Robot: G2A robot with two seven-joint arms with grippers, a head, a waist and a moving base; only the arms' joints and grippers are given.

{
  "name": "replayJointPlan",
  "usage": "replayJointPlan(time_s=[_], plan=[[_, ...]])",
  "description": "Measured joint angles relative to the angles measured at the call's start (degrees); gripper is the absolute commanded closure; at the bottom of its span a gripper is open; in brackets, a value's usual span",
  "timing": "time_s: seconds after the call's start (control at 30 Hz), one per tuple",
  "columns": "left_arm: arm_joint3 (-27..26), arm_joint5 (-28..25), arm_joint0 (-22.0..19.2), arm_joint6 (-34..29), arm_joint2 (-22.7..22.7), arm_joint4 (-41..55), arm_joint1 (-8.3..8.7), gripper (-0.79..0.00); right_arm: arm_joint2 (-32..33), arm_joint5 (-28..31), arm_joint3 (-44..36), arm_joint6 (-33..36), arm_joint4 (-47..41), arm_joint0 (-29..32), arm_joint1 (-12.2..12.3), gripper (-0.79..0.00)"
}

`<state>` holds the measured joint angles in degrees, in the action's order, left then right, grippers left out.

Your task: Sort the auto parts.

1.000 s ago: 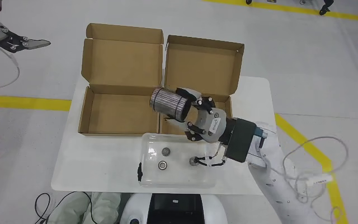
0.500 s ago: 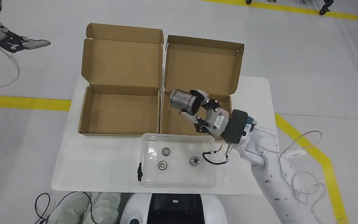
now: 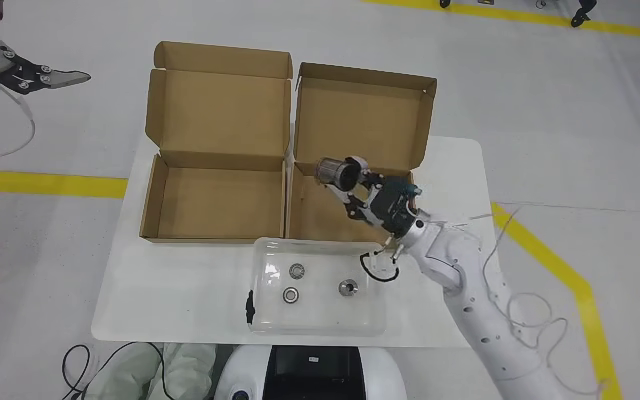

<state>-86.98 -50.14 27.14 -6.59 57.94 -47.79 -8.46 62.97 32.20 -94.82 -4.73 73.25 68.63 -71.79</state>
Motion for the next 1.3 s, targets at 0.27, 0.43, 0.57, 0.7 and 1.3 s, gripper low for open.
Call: replayJointPlan(time_s=[0.27, 0.43, 0.57, 0.7, 1.3], plan=[[0.0, 0.0, 0.0, 0.0, 0.0, 0.0, 0.00, -0.785, -1.9, -2.4, 1.7, 11.0, -2.4, -0.4, -0.3, 0.000], [0.0, 0.0, 0.0, 0.0, 0.0, 0.0, 0.00, -0.785, -4.2, -3.8, 3.8, 16.7, -3.8, -1.9, -0.8, 0.000], [0.0, 0.0, 0.0, 0.0, 0.0, 0.0, 0.00, -0.785, -6.8, -5.6, 6.1, 21.4, -5.1, -4.2, -1.6, 0.000], [0.0, 0.0, 0.0, 0.0, 0.0, 0.0, 0.00, -0.785, -9.8, -8.0, 9.0, 26.3, -6.4, -7.2, -2.6, 0.000], [0.0, 0.0, 0.0, 0.0, 0.0, 0.0, 0.00, -0.785, -16.3, -16.2, 18.0, 38.5, -9.4, -16.1, -6.1, 0.000]])
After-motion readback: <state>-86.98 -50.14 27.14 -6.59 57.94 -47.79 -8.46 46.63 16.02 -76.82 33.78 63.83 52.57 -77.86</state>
